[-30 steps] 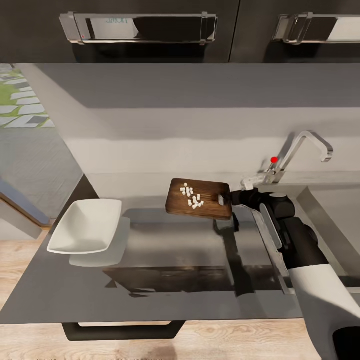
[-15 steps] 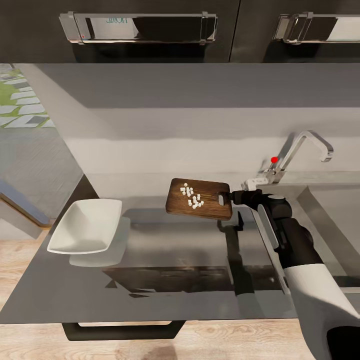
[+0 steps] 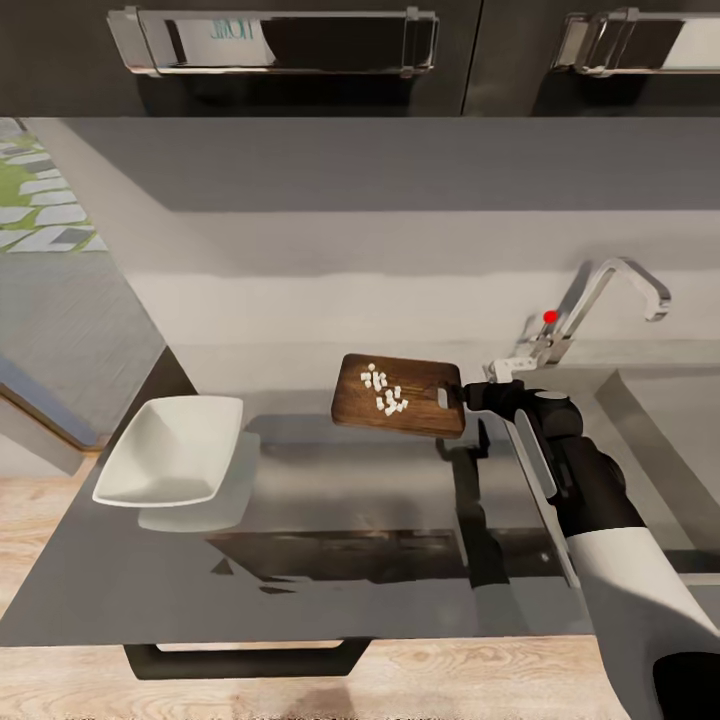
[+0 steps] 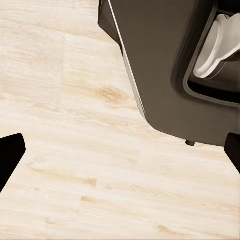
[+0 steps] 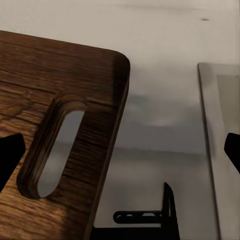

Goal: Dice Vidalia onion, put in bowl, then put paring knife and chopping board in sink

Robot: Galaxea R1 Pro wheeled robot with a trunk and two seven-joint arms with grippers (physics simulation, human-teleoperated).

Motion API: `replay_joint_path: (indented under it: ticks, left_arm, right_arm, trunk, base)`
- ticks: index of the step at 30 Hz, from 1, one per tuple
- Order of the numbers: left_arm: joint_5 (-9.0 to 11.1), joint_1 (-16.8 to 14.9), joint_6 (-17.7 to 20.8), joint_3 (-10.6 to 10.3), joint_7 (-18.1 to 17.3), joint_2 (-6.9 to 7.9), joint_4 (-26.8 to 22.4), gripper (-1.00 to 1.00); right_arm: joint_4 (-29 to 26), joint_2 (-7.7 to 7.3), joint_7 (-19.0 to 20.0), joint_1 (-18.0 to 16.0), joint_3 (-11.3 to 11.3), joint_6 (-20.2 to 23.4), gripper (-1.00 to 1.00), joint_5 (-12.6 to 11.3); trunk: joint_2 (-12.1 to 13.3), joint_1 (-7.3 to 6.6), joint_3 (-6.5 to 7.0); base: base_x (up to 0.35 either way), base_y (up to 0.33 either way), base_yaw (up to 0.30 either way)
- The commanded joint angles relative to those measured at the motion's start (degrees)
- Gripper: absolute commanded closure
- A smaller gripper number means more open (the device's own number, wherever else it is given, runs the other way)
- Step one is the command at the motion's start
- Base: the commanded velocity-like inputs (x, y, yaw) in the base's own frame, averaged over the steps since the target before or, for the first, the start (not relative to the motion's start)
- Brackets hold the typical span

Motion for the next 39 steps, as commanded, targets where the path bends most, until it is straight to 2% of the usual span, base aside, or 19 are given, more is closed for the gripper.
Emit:
replay_joint_path:
  ticks: [1, 39]
  left_arm:
    - [0.2, 0.0, 0.0, 0.2, -0.2, -0.04, -0.1, -1.0]
    - [0.2, 0.0, 0.0, 0.2, -0.2, -0.05, -0.2, -1.0]
  right_arm:
    - [0.0, -0.06, -0.3, 0.0, 0.1, 0.3, -1.0, -0.5]
    - [0.0, -0.06, -1.1, 0.0, 0.1, 0.3, -1.0, -0.6]
  trunk:
    - [-0.1, 0.03, -0.18]
    - [-0.1, 0.03, -3.71]
  base:
    - [0.0, 0.0, 0.0]
    - [0.007, 0.003, 0.0]
